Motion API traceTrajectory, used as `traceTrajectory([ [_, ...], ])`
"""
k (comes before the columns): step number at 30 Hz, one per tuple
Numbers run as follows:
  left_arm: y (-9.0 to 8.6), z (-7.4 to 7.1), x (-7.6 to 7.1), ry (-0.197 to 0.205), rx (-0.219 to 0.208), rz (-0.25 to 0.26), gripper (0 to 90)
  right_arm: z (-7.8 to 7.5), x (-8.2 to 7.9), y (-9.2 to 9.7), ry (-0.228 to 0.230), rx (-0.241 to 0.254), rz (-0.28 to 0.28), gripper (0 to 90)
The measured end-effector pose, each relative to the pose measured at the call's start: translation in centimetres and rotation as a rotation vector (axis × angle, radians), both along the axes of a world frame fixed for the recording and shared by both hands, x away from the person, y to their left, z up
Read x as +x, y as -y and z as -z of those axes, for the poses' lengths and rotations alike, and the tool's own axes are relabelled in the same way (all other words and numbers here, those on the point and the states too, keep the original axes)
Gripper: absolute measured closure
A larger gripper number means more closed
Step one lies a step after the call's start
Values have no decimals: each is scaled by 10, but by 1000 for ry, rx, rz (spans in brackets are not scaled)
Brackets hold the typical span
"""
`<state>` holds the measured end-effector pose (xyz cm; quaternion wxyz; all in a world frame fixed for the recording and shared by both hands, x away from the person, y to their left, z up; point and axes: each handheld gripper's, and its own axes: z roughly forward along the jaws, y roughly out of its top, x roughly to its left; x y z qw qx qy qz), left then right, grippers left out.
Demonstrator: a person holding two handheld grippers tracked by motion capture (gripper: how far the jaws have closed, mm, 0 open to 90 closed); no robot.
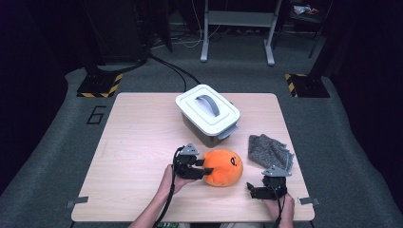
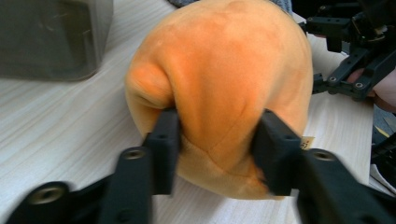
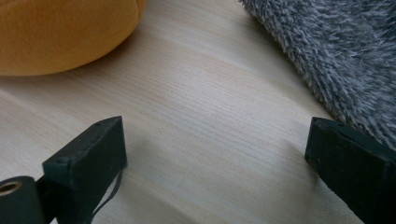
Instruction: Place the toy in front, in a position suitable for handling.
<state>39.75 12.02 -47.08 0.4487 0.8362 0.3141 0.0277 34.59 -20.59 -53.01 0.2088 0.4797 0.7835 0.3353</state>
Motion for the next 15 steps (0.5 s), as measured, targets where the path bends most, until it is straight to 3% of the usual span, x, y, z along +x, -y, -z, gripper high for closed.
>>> traceTrajectory([
  [9,-9,-3,-2,-4,-3,-46,288,0,0,0,0,0,0,45],
  [10,-14,-4,-3,-3,-13,-58,217,0,0,0,0,0,0,45],
  [15,-22,-7,-4,2,-22,-79,153,0,0,0,0,0,0,45],
])
